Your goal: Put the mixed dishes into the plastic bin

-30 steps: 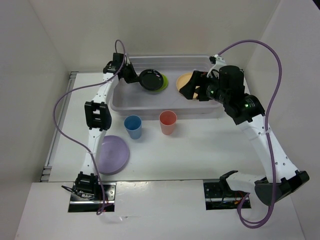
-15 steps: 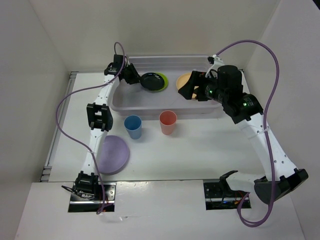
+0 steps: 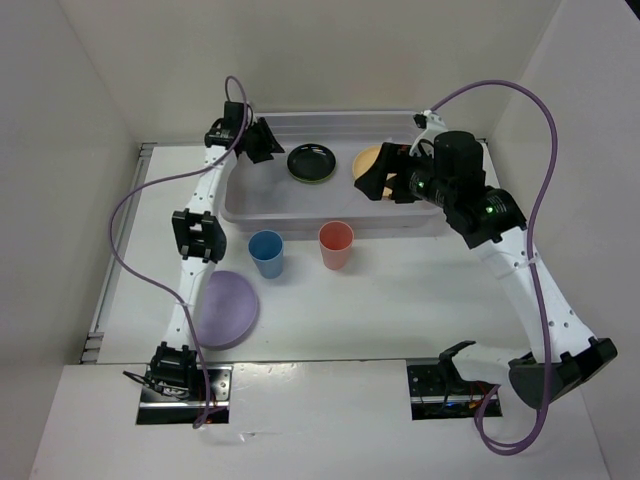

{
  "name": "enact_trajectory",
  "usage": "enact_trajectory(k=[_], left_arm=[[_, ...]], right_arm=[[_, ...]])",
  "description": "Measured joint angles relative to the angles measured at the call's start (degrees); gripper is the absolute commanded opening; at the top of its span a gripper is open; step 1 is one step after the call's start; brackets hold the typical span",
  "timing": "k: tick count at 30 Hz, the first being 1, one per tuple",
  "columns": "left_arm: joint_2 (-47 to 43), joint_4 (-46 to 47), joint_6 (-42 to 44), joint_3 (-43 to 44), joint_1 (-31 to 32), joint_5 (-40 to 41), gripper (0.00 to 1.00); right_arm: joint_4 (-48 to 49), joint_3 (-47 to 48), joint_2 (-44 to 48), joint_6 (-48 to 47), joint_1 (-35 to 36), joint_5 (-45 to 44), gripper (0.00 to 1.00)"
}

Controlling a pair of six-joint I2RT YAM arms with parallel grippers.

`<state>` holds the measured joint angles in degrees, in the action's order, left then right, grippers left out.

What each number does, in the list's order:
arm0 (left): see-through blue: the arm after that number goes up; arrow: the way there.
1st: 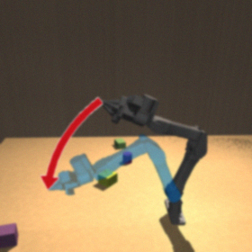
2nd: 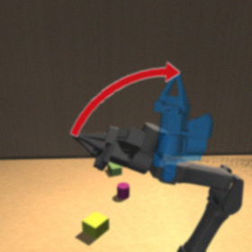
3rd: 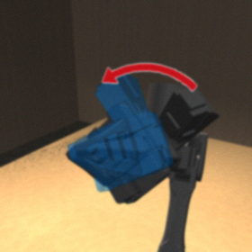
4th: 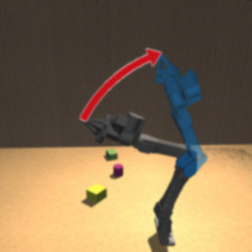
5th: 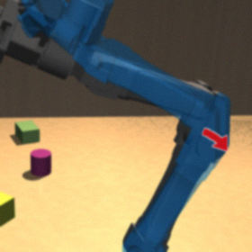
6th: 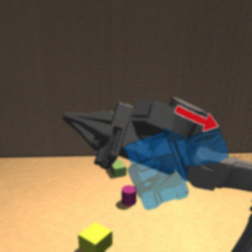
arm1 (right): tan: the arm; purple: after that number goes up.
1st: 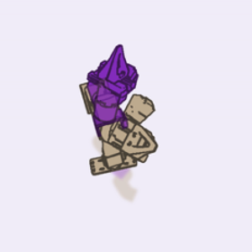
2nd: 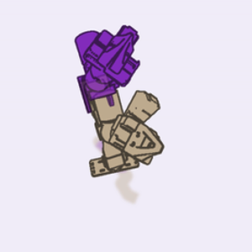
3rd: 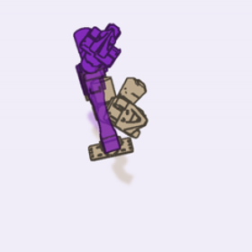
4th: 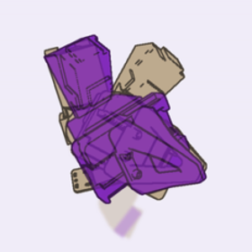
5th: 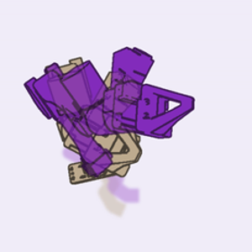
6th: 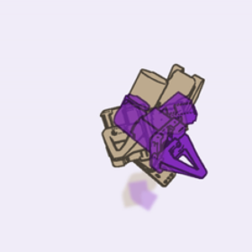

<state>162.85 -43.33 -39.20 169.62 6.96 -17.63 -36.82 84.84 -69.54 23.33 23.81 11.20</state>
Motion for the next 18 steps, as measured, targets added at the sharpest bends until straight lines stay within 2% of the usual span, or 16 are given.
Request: enact_trajectory(k=[4, 8, 11, 14, 16, 18], left_arm=[[-2.7, -6.2, 3.8, 5.0, 0.0, 3.6, 0.53], [-14.0, -12.7, 8.3, 4.3, -0.2, 5.6, 0.53], [-29.8, -12.7, 10.9, -5.9, -0.3, 5.3, 0.56], [-49.8, -10.4, 13.4, -21.9, -0.1, 5.3, 0.59], [-64.8, -6.0, 13.9, -36.7, 0.4, 5.1, 0.59], [-77.3, -2.4, 13.7, -49.9, 0.9, 4.7, 0.6]], right_arm=[[0.2, -0.9, 0.5, -0.4, 1.8, 0.0, 0.89], [0.6, -5.3, 2.5, -1.1, 2.3, -0.1, 0.91], [1.2, -8.9, 3.1, -1.6, 2.3, -0.3, 0.91], [1.6, -11.8, 1.4, -1.9, 2.7, -1.4, 0.83], [2.3, -13.3, -1.0, -1.9, 3.1, -2.7, 0.79], [3.0, -14.4, -4.1, -1.9, 3.7, -4.1, 0.71]])
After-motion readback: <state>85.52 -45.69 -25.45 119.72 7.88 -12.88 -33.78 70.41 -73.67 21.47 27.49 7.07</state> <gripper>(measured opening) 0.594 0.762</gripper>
